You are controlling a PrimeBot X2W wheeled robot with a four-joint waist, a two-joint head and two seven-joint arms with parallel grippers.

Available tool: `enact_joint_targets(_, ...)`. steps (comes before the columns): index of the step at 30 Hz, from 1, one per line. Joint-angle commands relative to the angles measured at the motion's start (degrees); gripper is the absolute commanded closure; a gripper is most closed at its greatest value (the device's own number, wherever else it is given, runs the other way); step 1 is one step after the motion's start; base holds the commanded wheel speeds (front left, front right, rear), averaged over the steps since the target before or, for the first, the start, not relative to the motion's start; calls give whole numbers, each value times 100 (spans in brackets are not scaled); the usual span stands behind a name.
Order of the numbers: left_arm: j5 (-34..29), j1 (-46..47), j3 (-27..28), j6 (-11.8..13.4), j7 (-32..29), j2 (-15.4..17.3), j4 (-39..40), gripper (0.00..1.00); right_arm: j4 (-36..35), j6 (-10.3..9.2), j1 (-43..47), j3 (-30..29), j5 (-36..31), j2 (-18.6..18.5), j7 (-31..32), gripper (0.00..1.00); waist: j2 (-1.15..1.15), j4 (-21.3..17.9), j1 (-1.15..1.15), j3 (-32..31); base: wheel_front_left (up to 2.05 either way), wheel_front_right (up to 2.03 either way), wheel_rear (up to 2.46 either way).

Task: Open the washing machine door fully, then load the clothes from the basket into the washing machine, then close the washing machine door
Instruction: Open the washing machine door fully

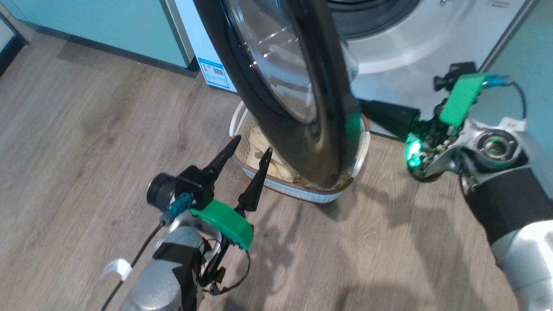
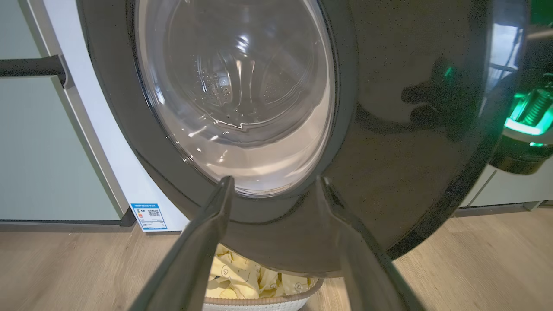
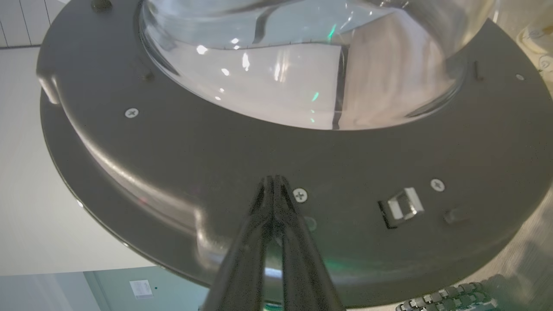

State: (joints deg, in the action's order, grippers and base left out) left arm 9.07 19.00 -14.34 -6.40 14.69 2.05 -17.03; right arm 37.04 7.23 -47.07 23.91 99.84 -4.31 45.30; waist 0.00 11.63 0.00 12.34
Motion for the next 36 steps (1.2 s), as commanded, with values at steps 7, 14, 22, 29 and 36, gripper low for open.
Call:
enact_joint_targets(7,-51,-47,229,-8,31,83,111,0,-383,25,111,653,459,143,-338,100,0,42,0,-182,0,0,0)
enact_joint_targets(14,-63,-94,258,-21,31,83,99,0,-442,25,148,1064,761,143,-612,100,0,62,0,-264,0,0,0)
enact_joint_targets(22,-59,-116,279,-25,31,83,97,0,-423,25,113,1205,916,143,-860,100,0,40,0,-265,0,0,0)
enact_joint_targets(29,-63,-129,298,-26,31,83,92,0,-446,25,143,1078,885,143,-1171,100,0,2,0,-270,0,0,0)
enact_joint_targets(36,-83,-136,353,-24,31,83,88,0,-720,25,325,654,606,96,-1777,100,0,-79,0,-284,0,0,0)
